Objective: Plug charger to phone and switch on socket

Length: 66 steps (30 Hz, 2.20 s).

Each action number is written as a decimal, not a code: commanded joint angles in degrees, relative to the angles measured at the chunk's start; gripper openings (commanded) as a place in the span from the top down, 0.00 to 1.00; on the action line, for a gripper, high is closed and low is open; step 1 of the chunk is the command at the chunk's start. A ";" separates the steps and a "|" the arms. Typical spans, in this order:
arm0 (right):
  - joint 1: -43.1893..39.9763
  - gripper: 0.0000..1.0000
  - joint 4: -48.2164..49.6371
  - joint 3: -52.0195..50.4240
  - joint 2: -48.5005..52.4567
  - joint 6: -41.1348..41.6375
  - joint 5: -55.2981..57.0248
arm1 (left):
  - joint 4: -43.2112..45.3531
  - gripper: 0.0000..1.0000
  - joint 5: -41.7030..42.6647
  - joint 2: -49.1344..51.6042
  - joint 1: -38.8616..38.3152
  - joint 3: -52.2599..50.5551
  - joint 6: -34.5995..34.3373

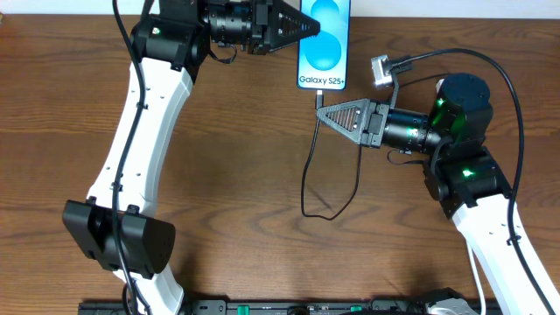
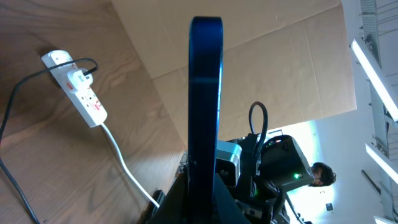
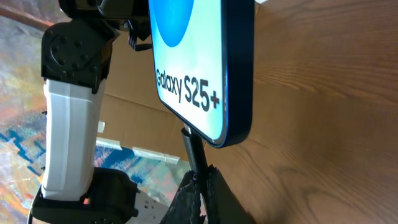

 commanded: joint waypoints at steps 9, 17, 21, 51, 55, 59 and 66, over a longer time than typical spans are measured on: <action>-0.66 0.99 0.39 0.33 0.02 0.59 2.38 | 0.33 0.93 2.32 -0.33 -0.24 0.63 -0.50; -0.81 0.99 0.42 0.33 0.02 1.25 3.02 | 0.33 0.93 2.29 -0.33 -0.24 0.63 -0.50; -1.03 0.99 0.55 0.33 0.02 2.05 3.72 | 0.33 0.93 2.29 -0.33 -0.24 0.63 -0.50; -1.03 0.99 2.36 0.33 0.02 4.68 7.56 | 0.33 0.93 3.19 -0.33 -0.24 0.63 -0.52; -1.01 0.99 2.34 0.33 0.02 4.68 7.56 | 0.33 0.93 3.19 -0.33 -0.24 0.63 -0.52; -0.98 0.99 2.03 0.33 0.02 4.63 7.08 | 0.33 0.94 3.17 -0.35 -0.22 0.63 -0.52; -0.98 0.99 -0.55 0.33 0.02 3.98 3.65 | 0.52 0.93 2.71 -0.33 1.16 0.63 -0.55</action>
